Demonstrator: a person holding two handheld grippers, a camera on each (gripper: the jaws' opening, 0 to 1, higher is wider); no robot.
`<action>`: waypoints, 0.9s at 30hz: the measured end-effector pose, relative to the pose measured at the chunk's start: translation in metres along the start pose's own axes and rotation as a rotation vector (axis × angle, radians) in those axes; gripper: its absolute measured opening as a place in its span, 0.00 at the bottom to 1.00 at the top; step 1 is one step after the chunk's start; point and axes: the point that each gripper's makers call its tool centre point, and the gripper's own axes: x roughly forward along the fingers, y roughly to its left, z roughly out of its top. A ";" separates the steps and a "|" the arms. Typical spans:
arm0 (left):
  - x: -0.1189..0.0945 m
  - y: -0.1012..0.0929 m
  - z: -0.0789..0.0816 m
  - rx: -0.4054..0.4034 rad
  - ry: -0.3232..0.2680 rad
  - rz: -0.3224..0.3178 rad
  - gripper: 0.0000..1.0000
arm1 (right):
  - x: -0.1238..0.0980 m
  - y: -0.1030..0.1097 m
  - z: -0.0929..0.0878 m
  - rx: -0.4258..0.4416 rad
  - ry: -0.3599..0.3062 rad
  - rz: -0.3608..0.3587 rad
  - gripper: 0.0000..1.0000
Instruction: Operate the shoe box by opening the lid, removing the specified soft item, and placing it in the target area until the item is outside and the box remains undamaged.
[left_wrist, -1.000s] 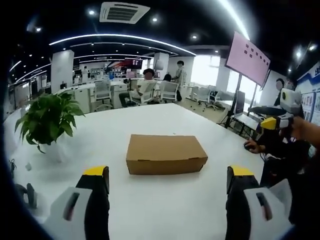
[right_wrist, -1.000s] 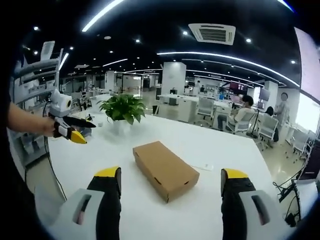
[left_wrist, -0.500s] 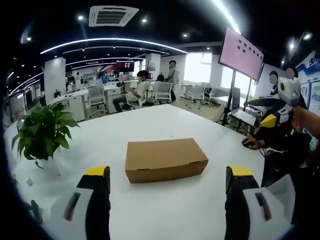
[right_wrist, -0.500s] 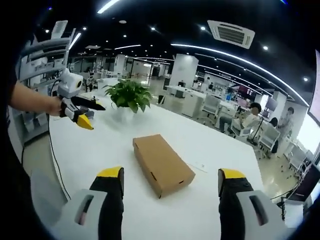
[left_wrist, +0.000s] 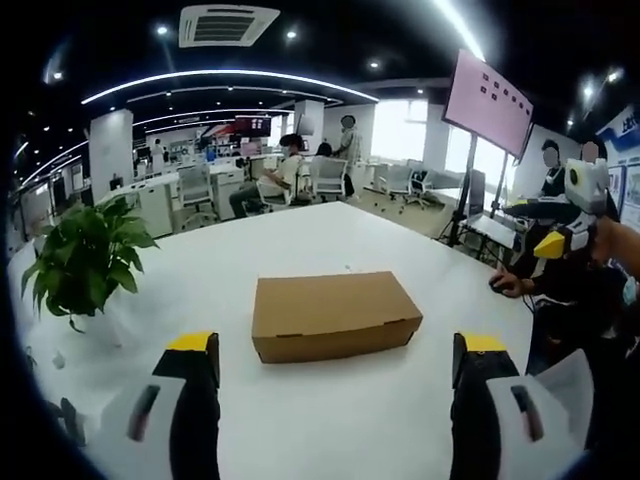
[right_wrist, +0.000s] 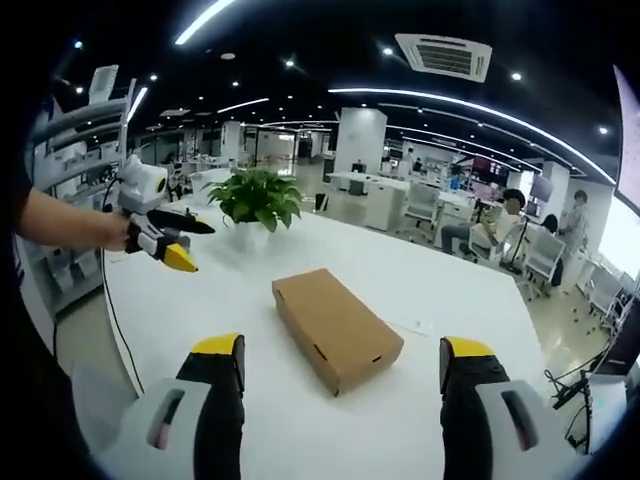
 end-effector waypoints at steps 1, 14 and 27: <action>0.000 0.002 0.001 0.000 -0.001 0.002 0.97 | 0.000 0.000 -0.001 0.001 0.002 0.000 0.80; 0.012 0.006 0.007 0.050 0.037 -0.012 0.99 | 0.012 0.005 -0.002 0.008 0.016 -0.002 0.79; 0.027 0.008 0.014 0.034 -0.015 -0.047 0.93 | 0.018 -0.003 -0.003 0.065 -0.014 -0.045 0.84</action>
